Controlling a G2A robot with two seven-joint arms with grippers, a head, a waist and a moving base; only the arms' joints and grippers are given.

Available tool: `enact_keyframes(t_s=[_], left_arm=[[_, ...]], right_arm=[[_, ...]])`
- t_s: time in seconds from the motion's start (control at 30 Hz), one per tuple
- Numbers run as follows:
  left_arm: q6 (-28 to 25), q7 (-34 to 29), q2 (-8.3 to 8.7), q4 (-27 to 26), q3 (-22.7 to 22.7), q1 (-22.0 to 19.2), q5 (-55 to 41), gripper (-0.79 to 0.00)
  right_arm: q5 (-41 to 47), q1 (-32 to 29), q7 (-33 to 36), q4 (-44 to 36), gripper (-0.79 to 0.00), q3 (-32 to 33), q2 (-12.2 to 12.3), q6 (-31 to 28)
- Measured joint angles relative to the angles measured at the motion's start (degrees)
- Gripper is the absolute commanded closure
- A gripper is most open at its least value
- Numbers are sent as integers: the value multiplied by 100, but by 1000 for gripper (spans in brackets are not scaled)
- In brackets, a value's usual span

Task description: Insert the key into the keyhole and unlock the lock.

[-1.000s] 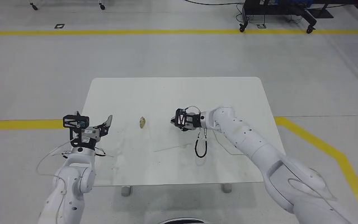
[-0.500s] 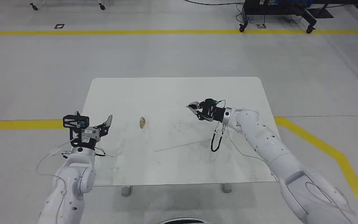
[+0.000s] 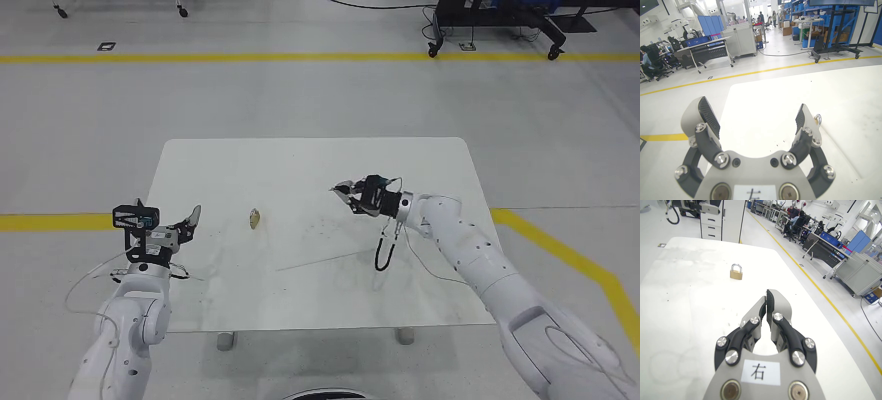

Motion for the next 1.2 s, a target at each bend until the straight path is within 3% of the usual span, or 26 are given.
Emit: enact_keyframes(t_s=[0.1,0.3,0.37,0.47,0.6,0.67,0.9,1.0,1.2], left_arm=[[-256,-108,-17,9,57,-51,-360,-785],[-1366,-762,-30,-48,75,-284,-2001,-785],[-1799,-1182,-30,6,89,-426,-2816,-785],[-2311,-1979,-23,156,135,-707,-4256,-785],[-2943,-3463,60,263,65,-1099,-5670,-785],[-2948,-3692,65,274,56,-1108,-5617,-785],[-2933,-3362,48,302,140,-1073,-5577,-785],[-3063,-3625,43,466,283,-1128,-6592,-785],[-3023,-4772,58,833,658,-1512,-8617,-785]], right_arm=[[295,9,-332,10,0,37,-14,-266],[917,60,-1198,239,0,95,-38,-1125],[1226,26,-1297,169,0,98,-40,-1327],[1851,-57,-874,-50,0,98,-4,-1552],[2252,-120,-864,-204,0,-4,52,-1603],[2231,-117,-869,-198,0,-1,50,-1598],[2240,-130,-850,-210,0,-7,47,-1597],[2598,-260,-485,-382,0,-178,6,-1598],[4412,-101,506,-536,0,-963,-70,-1598]])
